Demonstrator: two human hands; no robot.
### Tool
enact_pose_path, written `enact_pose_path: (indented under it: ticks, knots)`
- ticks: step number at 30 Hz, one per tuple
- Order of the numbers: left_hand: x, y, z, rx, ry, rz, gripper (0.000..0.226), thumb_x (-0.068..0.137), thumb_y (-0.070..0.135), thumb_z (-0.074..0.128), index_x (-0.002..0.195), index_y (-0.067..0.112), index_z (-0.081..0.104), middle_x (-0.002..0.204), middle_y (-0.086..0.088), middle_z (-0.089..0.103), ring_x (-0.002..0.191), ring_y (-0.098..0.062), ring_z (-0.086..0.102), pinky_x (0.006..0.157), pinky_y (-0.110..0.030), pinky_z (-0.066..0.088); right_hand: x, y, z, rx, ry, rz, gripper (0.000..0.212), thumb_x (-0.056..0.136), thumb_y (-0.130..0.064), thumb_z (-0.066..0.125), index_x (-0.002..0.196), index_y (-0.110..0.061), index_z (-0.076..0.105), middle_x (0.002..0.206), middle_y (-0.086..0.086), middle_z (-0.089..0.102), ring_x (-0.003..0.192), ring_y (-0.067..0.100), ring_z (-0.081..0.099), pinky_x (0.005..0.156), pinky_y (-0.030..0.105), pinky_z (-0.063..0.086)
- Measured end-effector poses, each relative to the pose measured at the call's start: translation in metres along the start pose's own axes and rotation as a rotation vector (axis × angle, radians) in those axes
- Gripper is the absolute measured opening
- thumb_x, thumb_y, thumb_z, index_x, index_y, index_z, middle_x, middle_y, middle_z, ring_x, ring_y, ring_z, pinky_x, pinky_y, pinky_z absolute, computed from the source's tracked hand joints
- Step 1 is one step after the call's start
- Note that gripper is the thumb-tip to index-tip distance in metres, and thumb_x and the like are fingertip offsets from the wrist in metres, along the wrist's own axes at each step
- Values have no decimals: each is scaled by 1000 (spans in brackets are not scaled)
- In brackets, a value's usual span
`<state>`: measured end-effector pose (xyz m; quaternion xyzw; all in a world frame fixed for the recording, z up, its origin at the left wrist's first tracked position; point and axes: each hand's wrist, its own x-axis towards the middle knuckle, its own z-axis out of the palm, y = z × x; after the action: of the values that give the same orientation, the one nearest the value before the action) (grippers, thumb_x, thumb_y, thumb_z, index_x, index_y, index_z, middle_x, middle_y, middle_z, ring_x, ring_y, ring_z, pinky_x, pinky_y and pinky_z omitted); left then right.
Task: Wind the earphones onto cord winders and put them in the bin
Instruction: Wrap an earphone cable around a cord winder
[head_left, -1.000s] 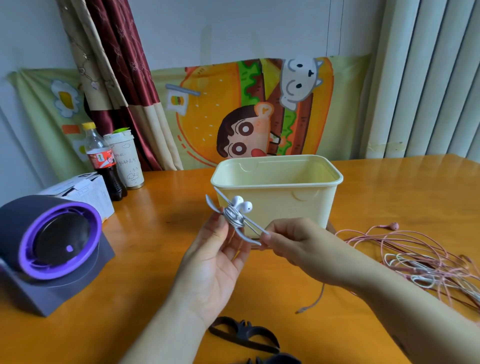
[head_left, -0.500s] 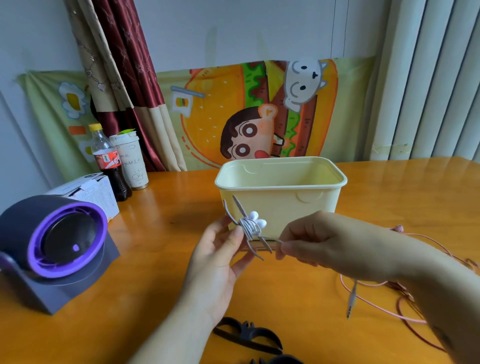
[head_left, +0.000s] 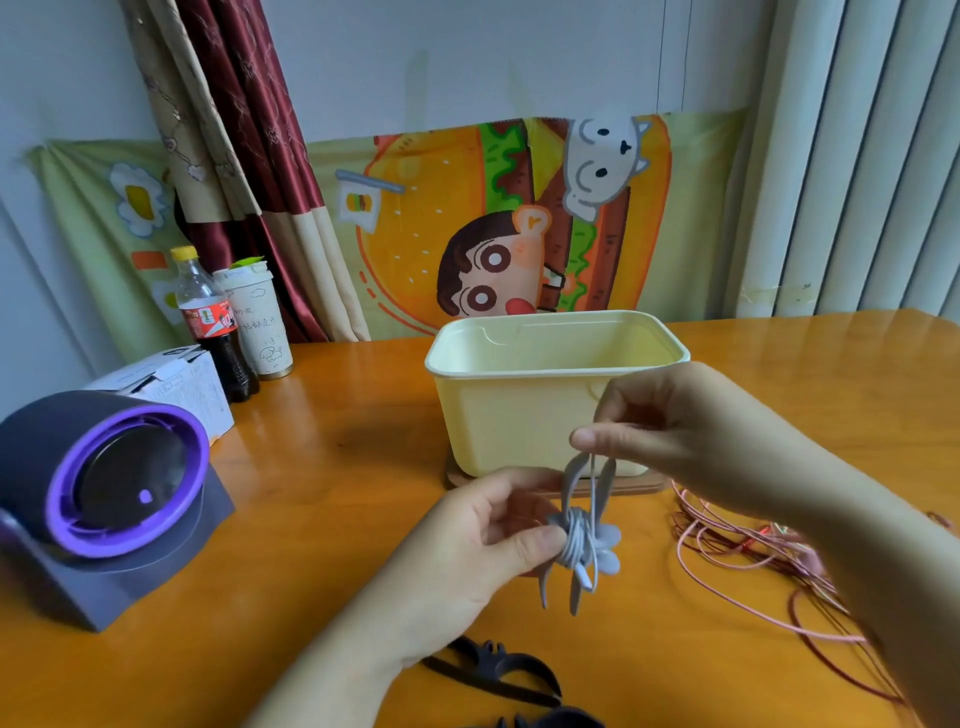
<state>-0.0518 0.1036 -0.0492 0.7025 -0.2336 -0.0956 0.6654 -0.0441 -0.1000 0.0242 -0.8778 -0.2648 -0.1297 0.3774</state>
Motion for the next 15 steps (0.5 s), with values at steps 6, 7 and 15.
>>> enact_pose_path:
  ticks: [6,7,15]
  knots:
    - [0,10,3,-385,33,-17,35,81,10,63,115,14,62,107,-13,72,92,-24,70,71,-30,57,0,27,35,316,-107,227,41,75,-53,63,61,-15,59,53,-1,40,52,12,31,50,24,25]
    - [0,10,2,-440,53,-22,34,81,11,66,115,13,61,105,-12,73,89,-22,71,69,-30,58,-1,28,45,323,-119,249,45,79,-52,64,63,-10,59,54,0,40,54,14,31,51,27,26]
    - [9,2,-2,-756,304,-85,40,78,17,60,117,12,67,116,-13,71,109,-30,64,88,-40,55,-5,20,65,292,-188,253,40,97,-39,44,70,-16,63,60,-1,38,54,13,29,48,22,26]
